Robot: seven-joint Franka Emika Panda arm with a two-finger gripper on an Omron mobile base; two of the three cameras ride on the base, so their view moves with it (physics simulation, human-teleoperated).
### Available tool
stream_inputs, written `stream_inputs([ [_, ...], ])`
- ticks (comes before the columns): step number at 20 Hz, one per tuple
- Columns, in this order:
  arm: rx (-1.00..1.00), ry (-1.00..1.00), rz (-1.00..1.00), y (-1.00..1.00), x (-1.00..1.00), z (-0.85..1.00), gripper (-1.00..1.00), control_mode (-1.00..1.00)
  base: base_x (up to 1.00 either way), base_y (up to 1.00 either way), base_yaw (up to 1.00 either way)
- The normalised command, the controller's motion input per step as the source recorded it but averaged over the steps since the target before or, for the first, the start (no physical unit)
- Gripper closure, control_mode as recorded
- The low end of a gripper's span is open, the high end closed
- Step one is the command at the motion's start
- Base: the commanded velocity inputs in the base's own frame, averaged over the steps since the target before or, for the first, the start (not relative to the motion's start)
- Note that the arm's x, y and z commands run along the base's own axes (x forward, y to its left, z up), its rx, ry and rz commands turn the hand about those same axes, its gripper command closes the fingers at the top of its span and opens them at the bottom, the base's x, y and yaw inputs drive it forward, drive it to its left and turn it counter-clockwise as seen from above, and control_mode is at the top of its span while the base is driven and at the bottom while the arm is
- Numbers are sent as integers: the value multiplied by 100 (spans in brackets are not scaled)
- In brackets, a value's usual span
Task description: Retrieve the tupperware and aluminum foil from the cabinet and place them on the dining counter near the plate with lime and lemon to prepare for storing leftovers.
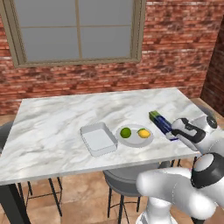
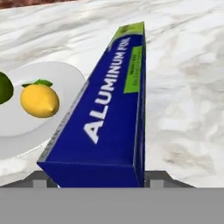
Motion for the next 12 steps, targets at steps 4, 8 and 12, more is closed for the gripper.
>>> stream_inputs([
  [4, 0, 7, 0, 0, 59, -6, -100, -100, 0, 0, 0],
  [8, -1, 1, 3, 8, 9, 24, -100, -100, 0, 0, 0],
  [12, -7, 0, 0, 3, -22, 74, -100, -100, 0, 0, 0],
])
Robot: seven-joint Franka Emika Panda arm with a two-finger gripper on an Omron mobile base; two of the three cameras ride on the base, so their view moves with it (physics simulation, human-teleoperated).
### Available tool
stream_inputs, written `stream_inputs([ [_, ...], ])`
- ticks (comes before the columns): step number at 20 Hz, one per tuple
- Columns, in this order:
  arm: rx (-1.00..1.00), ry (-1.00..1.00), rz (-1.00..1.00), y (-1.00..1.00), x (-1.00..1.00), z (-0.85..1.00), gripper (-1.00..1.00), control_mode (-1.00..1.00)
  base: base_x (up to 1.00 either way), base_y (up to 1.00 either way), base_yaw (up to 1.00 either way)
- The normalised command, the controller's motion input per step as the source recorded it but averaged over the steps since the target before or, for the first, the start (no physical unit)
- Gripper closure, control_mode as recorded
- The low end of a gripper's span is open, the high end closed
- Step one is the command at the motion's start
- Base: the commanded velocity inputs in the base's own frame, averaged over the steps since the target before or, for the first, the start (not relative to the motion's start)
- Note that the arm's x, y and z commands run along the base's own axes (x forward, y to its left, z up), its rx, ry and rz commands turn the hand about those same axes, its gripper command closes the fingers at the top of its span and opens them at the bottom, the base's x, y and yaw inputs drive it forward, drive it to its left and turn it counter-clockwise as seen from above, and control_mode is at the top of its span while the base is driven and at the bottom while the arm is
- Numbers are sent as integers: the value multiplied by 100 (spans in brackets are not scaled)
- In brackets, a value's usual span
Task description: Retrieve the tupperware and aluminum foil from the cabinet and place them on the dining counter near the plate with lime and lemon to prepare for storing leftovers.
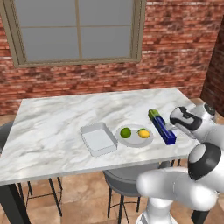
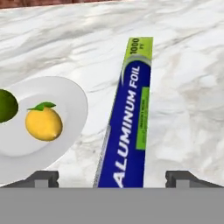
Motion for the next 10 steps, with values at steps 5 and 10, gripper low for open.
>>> stream_inputs([
  [5, -11, 0, 0, 4, -64, 99, -100, -100, 0, 0, 0],
  [10, -18, 0, 0, 34, -87, 92, -100, -100, 0, 0, 0],
])
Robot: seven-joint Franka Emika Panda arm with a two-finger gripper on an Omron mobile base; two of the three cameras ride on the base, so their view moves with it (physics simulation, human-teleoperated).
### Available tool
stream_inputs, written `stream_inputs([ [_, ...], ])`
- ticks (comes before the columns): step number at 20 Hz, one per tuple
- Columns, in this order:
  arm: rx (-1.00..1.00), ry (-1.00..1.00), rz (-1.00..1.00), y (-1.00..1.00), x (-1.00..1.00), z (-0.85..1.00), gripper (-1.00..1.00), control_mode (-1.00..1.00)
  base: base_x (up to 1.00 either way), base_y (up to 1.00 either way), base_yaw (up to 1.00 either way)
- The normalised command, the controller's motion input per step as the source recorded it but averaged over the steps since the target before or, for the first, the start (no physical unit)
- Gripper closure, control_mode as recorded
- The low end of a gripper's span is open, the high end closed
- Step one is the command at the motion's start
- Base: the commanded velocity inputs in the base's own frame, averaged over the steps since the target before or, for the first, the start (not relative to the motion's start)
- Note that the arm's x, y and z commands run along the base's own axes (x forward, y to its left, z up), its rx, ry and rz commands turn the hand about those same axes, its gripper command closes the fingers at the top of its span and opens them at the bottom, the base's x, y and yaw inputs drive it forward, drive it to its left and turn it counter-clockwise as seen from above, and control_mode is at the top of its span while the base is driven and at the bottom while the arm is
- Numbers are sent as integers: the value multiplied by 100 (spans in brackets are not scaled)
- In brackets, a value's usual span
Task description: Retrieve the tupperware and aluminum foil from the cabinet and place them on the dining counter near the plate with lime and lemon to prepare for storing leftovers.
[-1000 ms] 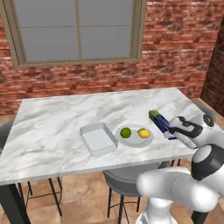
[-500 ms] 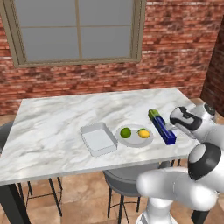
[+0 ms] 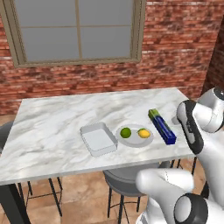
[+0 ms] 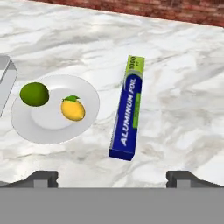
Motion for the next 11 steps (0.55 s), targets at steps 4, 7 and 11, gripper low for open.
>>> stream_inputs([
  [4, -22, -6, 0, 55, -90, 73, -100, -100, 0, 0, 0],
  [7, -24, -26, 0, 58, -94, 60, -100, -100, 0, 0, 0],
  [11, -24, -39, 0, 58, -92, 57, -100, -100, 0, 0, 0],
])
